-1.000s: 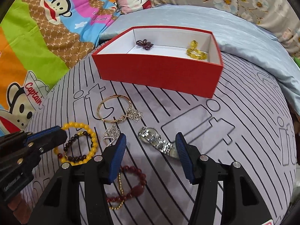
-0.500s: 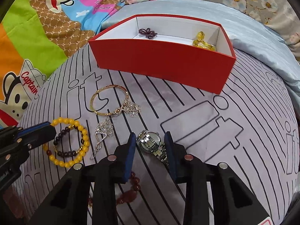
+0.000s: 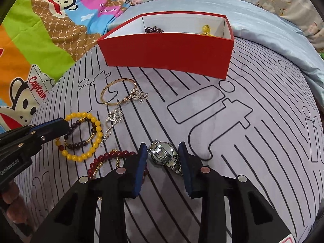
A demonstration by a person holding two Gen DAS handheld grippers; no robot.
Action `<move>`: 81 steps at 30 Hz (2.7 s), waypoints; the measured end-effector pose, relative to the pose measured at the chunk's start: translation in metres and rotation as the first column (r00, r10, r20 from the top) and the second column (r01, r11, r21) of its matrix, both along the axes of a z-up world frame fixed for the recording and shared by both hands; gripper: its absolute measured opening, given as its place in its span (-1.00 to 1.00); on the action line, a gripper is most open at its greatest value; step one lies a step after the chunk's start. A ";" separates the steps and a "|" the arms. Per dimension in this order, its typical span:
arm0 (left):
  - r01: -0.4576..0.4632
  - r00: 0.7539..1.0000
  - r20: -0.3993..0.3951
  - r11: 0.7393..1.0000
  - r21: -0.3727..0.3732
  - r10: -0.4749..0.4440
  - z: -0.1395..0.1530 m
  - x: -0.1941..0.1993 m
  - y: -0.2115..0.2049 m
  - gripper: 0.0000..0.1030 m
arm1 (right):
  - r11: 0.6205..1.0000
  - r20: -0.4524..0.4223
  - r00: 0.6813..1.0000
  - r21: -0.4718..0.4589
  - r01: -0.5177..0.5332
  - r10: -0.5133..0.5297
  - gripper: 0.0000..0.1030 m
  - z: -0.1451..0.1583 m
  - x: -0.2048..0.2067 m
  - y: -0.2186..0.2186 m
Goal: Organize jewelry
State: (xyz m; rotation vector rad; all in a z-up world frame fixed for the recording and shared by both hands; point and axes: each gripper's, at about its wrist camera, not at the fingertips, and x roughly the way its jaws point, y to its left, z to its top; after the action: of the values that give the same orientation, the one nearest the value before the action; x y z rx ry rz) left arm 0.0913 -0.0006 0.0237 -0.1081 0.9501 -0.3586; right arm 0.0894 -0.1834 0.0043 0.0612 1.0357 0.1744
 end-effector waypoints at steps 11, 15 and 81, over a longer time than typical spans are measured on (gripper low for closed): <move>0.004 1.000 -0.003 1.000 0.000 -0.004 -0.002 -0.003 0.000 -0.86 | 1.000 0.005 1.000 -0.017 -0.013 0.013 -0.60 0.007 -0.015 -0.001; 0.007 1.000 -0.002 1.000 0.002 -0.007 -0.001 -0.004 -0.001 -0.86 | 1.000 0.004 1.000 -0.015 -0.023 0.023 -0.93 0.006 -0.013 -0.002; 0.030 0.991 0.135 0.998 -0.058 -0.022 0.080 0.025 -0.002 -0.86 | 0.999 0.126 0.992 0.050 -0.004 -0.002 -0.40 0.063 0.016 -0.011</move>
State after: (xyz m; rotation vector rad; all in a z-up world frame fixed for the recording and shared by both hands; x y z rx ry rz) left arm 0.1166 -0.0029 0.1035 -0.1245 0.8083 -0.4132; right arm 0.1050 -0.1944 0.0671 0.0938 0.9052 0.2025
